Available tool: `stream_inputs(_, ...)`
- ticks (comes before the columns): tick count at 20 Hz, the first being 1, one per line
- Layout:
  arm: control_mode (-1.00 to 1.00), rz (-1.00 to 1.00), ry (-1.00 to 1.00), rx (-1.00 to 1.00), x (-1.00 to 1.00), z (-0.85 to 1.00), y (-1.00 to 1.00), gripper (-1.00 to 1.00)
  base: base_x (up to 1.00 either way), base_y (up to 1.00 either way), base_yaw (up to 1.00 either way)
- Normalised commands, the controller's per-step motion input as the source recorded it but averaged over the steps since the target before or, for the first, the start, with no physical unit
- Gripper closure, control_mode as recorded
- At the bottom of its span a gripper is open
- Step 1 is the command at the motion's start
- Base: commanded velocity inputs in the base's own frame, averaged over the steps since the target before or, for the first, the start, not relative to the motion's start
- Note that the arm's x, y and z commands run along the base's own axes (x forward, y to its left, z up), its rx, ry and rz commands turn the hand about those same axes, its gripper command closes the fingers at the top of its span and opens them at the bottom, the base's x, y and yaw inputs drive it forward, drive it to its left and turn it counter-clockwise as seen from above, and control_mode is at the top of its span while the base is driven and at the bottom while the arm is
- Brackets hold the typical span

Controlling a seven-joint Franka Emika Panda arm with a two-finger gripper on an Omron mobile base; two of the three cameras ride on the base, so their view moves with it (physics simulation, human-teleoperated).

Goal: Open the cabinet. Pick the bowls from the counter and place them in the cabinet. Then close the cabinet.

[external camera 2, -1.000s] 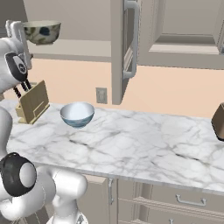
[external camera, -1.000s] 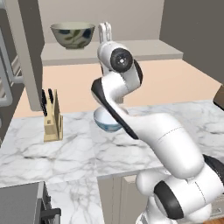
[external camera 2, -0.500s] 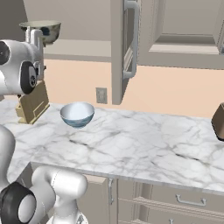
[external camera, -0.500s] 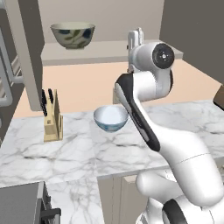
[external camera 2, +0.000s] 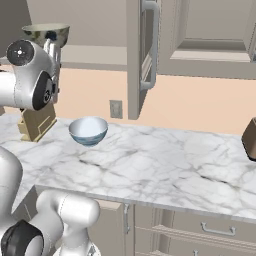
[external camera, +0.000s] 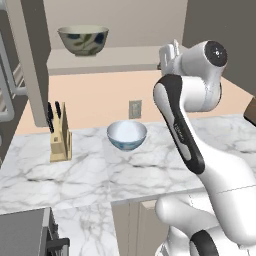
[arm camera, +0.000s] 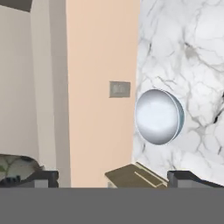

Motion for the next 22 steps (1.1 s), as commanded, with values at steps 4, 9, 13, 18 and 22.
stream_inputs(4, -1.0, 0.11, 0.09, -0.04, -0.16, -0.44, -0.06, -1.0, 0.0, 0.0, 0.0)
stream_inputs(9, -1.0, 0.09, 0.05, -0.08, -0.07, -0.45, -0.06, -1.0, 0.0, 0.0, 0.0)
stream_inputs(13, -1.0, 0.04, 0.06, -0.08, -0.16, -0.46, -0.07, -1.0, 0.0, 0.0, 0.0)
stream_inputs(18, -1.0, 0.02, 0.12, -0.06, -0.01, -0.46, -0.12, -1.0, 0.0, 0.0, 0.0)
stream_inputs(22, -1.0, 0.04, 0.15, -0.02, 0.0, -0.47, -0.13, -1.0, 0.0, 0.0, 0.0)
